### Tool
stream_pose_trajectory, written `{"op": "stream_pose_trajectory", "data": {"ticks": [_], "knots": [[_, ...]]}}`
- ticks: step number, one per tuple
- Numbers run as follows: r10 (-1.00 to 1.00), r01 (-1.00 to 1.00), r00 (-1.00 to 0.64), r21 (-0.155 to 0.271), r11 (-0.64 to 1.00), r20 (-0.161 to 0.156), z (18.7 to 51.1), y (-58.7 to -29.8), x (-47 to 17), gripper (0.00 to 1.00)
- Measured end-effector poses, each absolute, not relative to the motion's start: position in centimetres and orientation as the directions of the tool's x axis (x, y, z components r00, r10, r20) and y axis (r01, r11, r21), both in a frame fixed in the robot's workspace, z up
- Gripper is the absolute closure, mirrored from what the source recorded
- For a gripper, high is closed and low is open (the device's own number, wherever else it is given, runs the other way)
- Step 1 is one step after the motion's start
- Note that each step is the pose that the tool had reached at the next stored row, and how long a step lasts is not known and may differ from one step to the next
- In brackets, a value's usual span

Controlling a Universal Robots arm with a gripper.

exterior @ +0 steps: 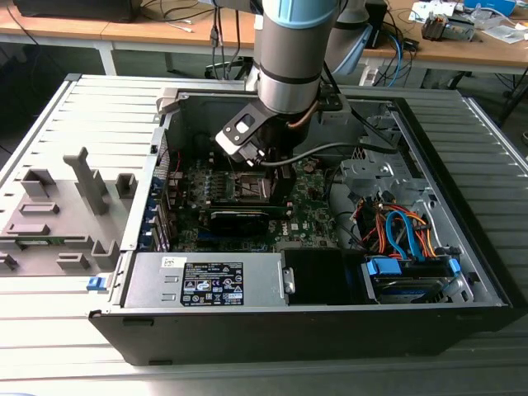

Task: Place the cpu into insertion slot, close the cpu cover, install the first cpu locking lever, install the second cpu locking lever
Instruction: 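Place the cpu into insertion slot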

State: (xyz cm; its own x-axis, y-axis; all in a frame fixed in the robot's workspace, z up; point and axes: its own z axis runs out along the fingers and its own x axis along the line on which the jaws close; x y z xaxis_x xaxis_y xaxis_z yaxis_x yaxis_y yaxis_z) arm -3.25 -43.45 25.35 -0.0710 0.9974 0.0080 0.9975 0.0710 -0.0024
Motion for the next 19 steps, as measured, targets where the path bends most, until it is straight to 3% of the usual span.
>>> {"op": "stream_pose_trajectory", "data": {"ticks": [19], "knots": [[0.997,0.997,-0.071,-0.002,0.071,0.008,24.67,-43.45,-3.25,0.45]]}}
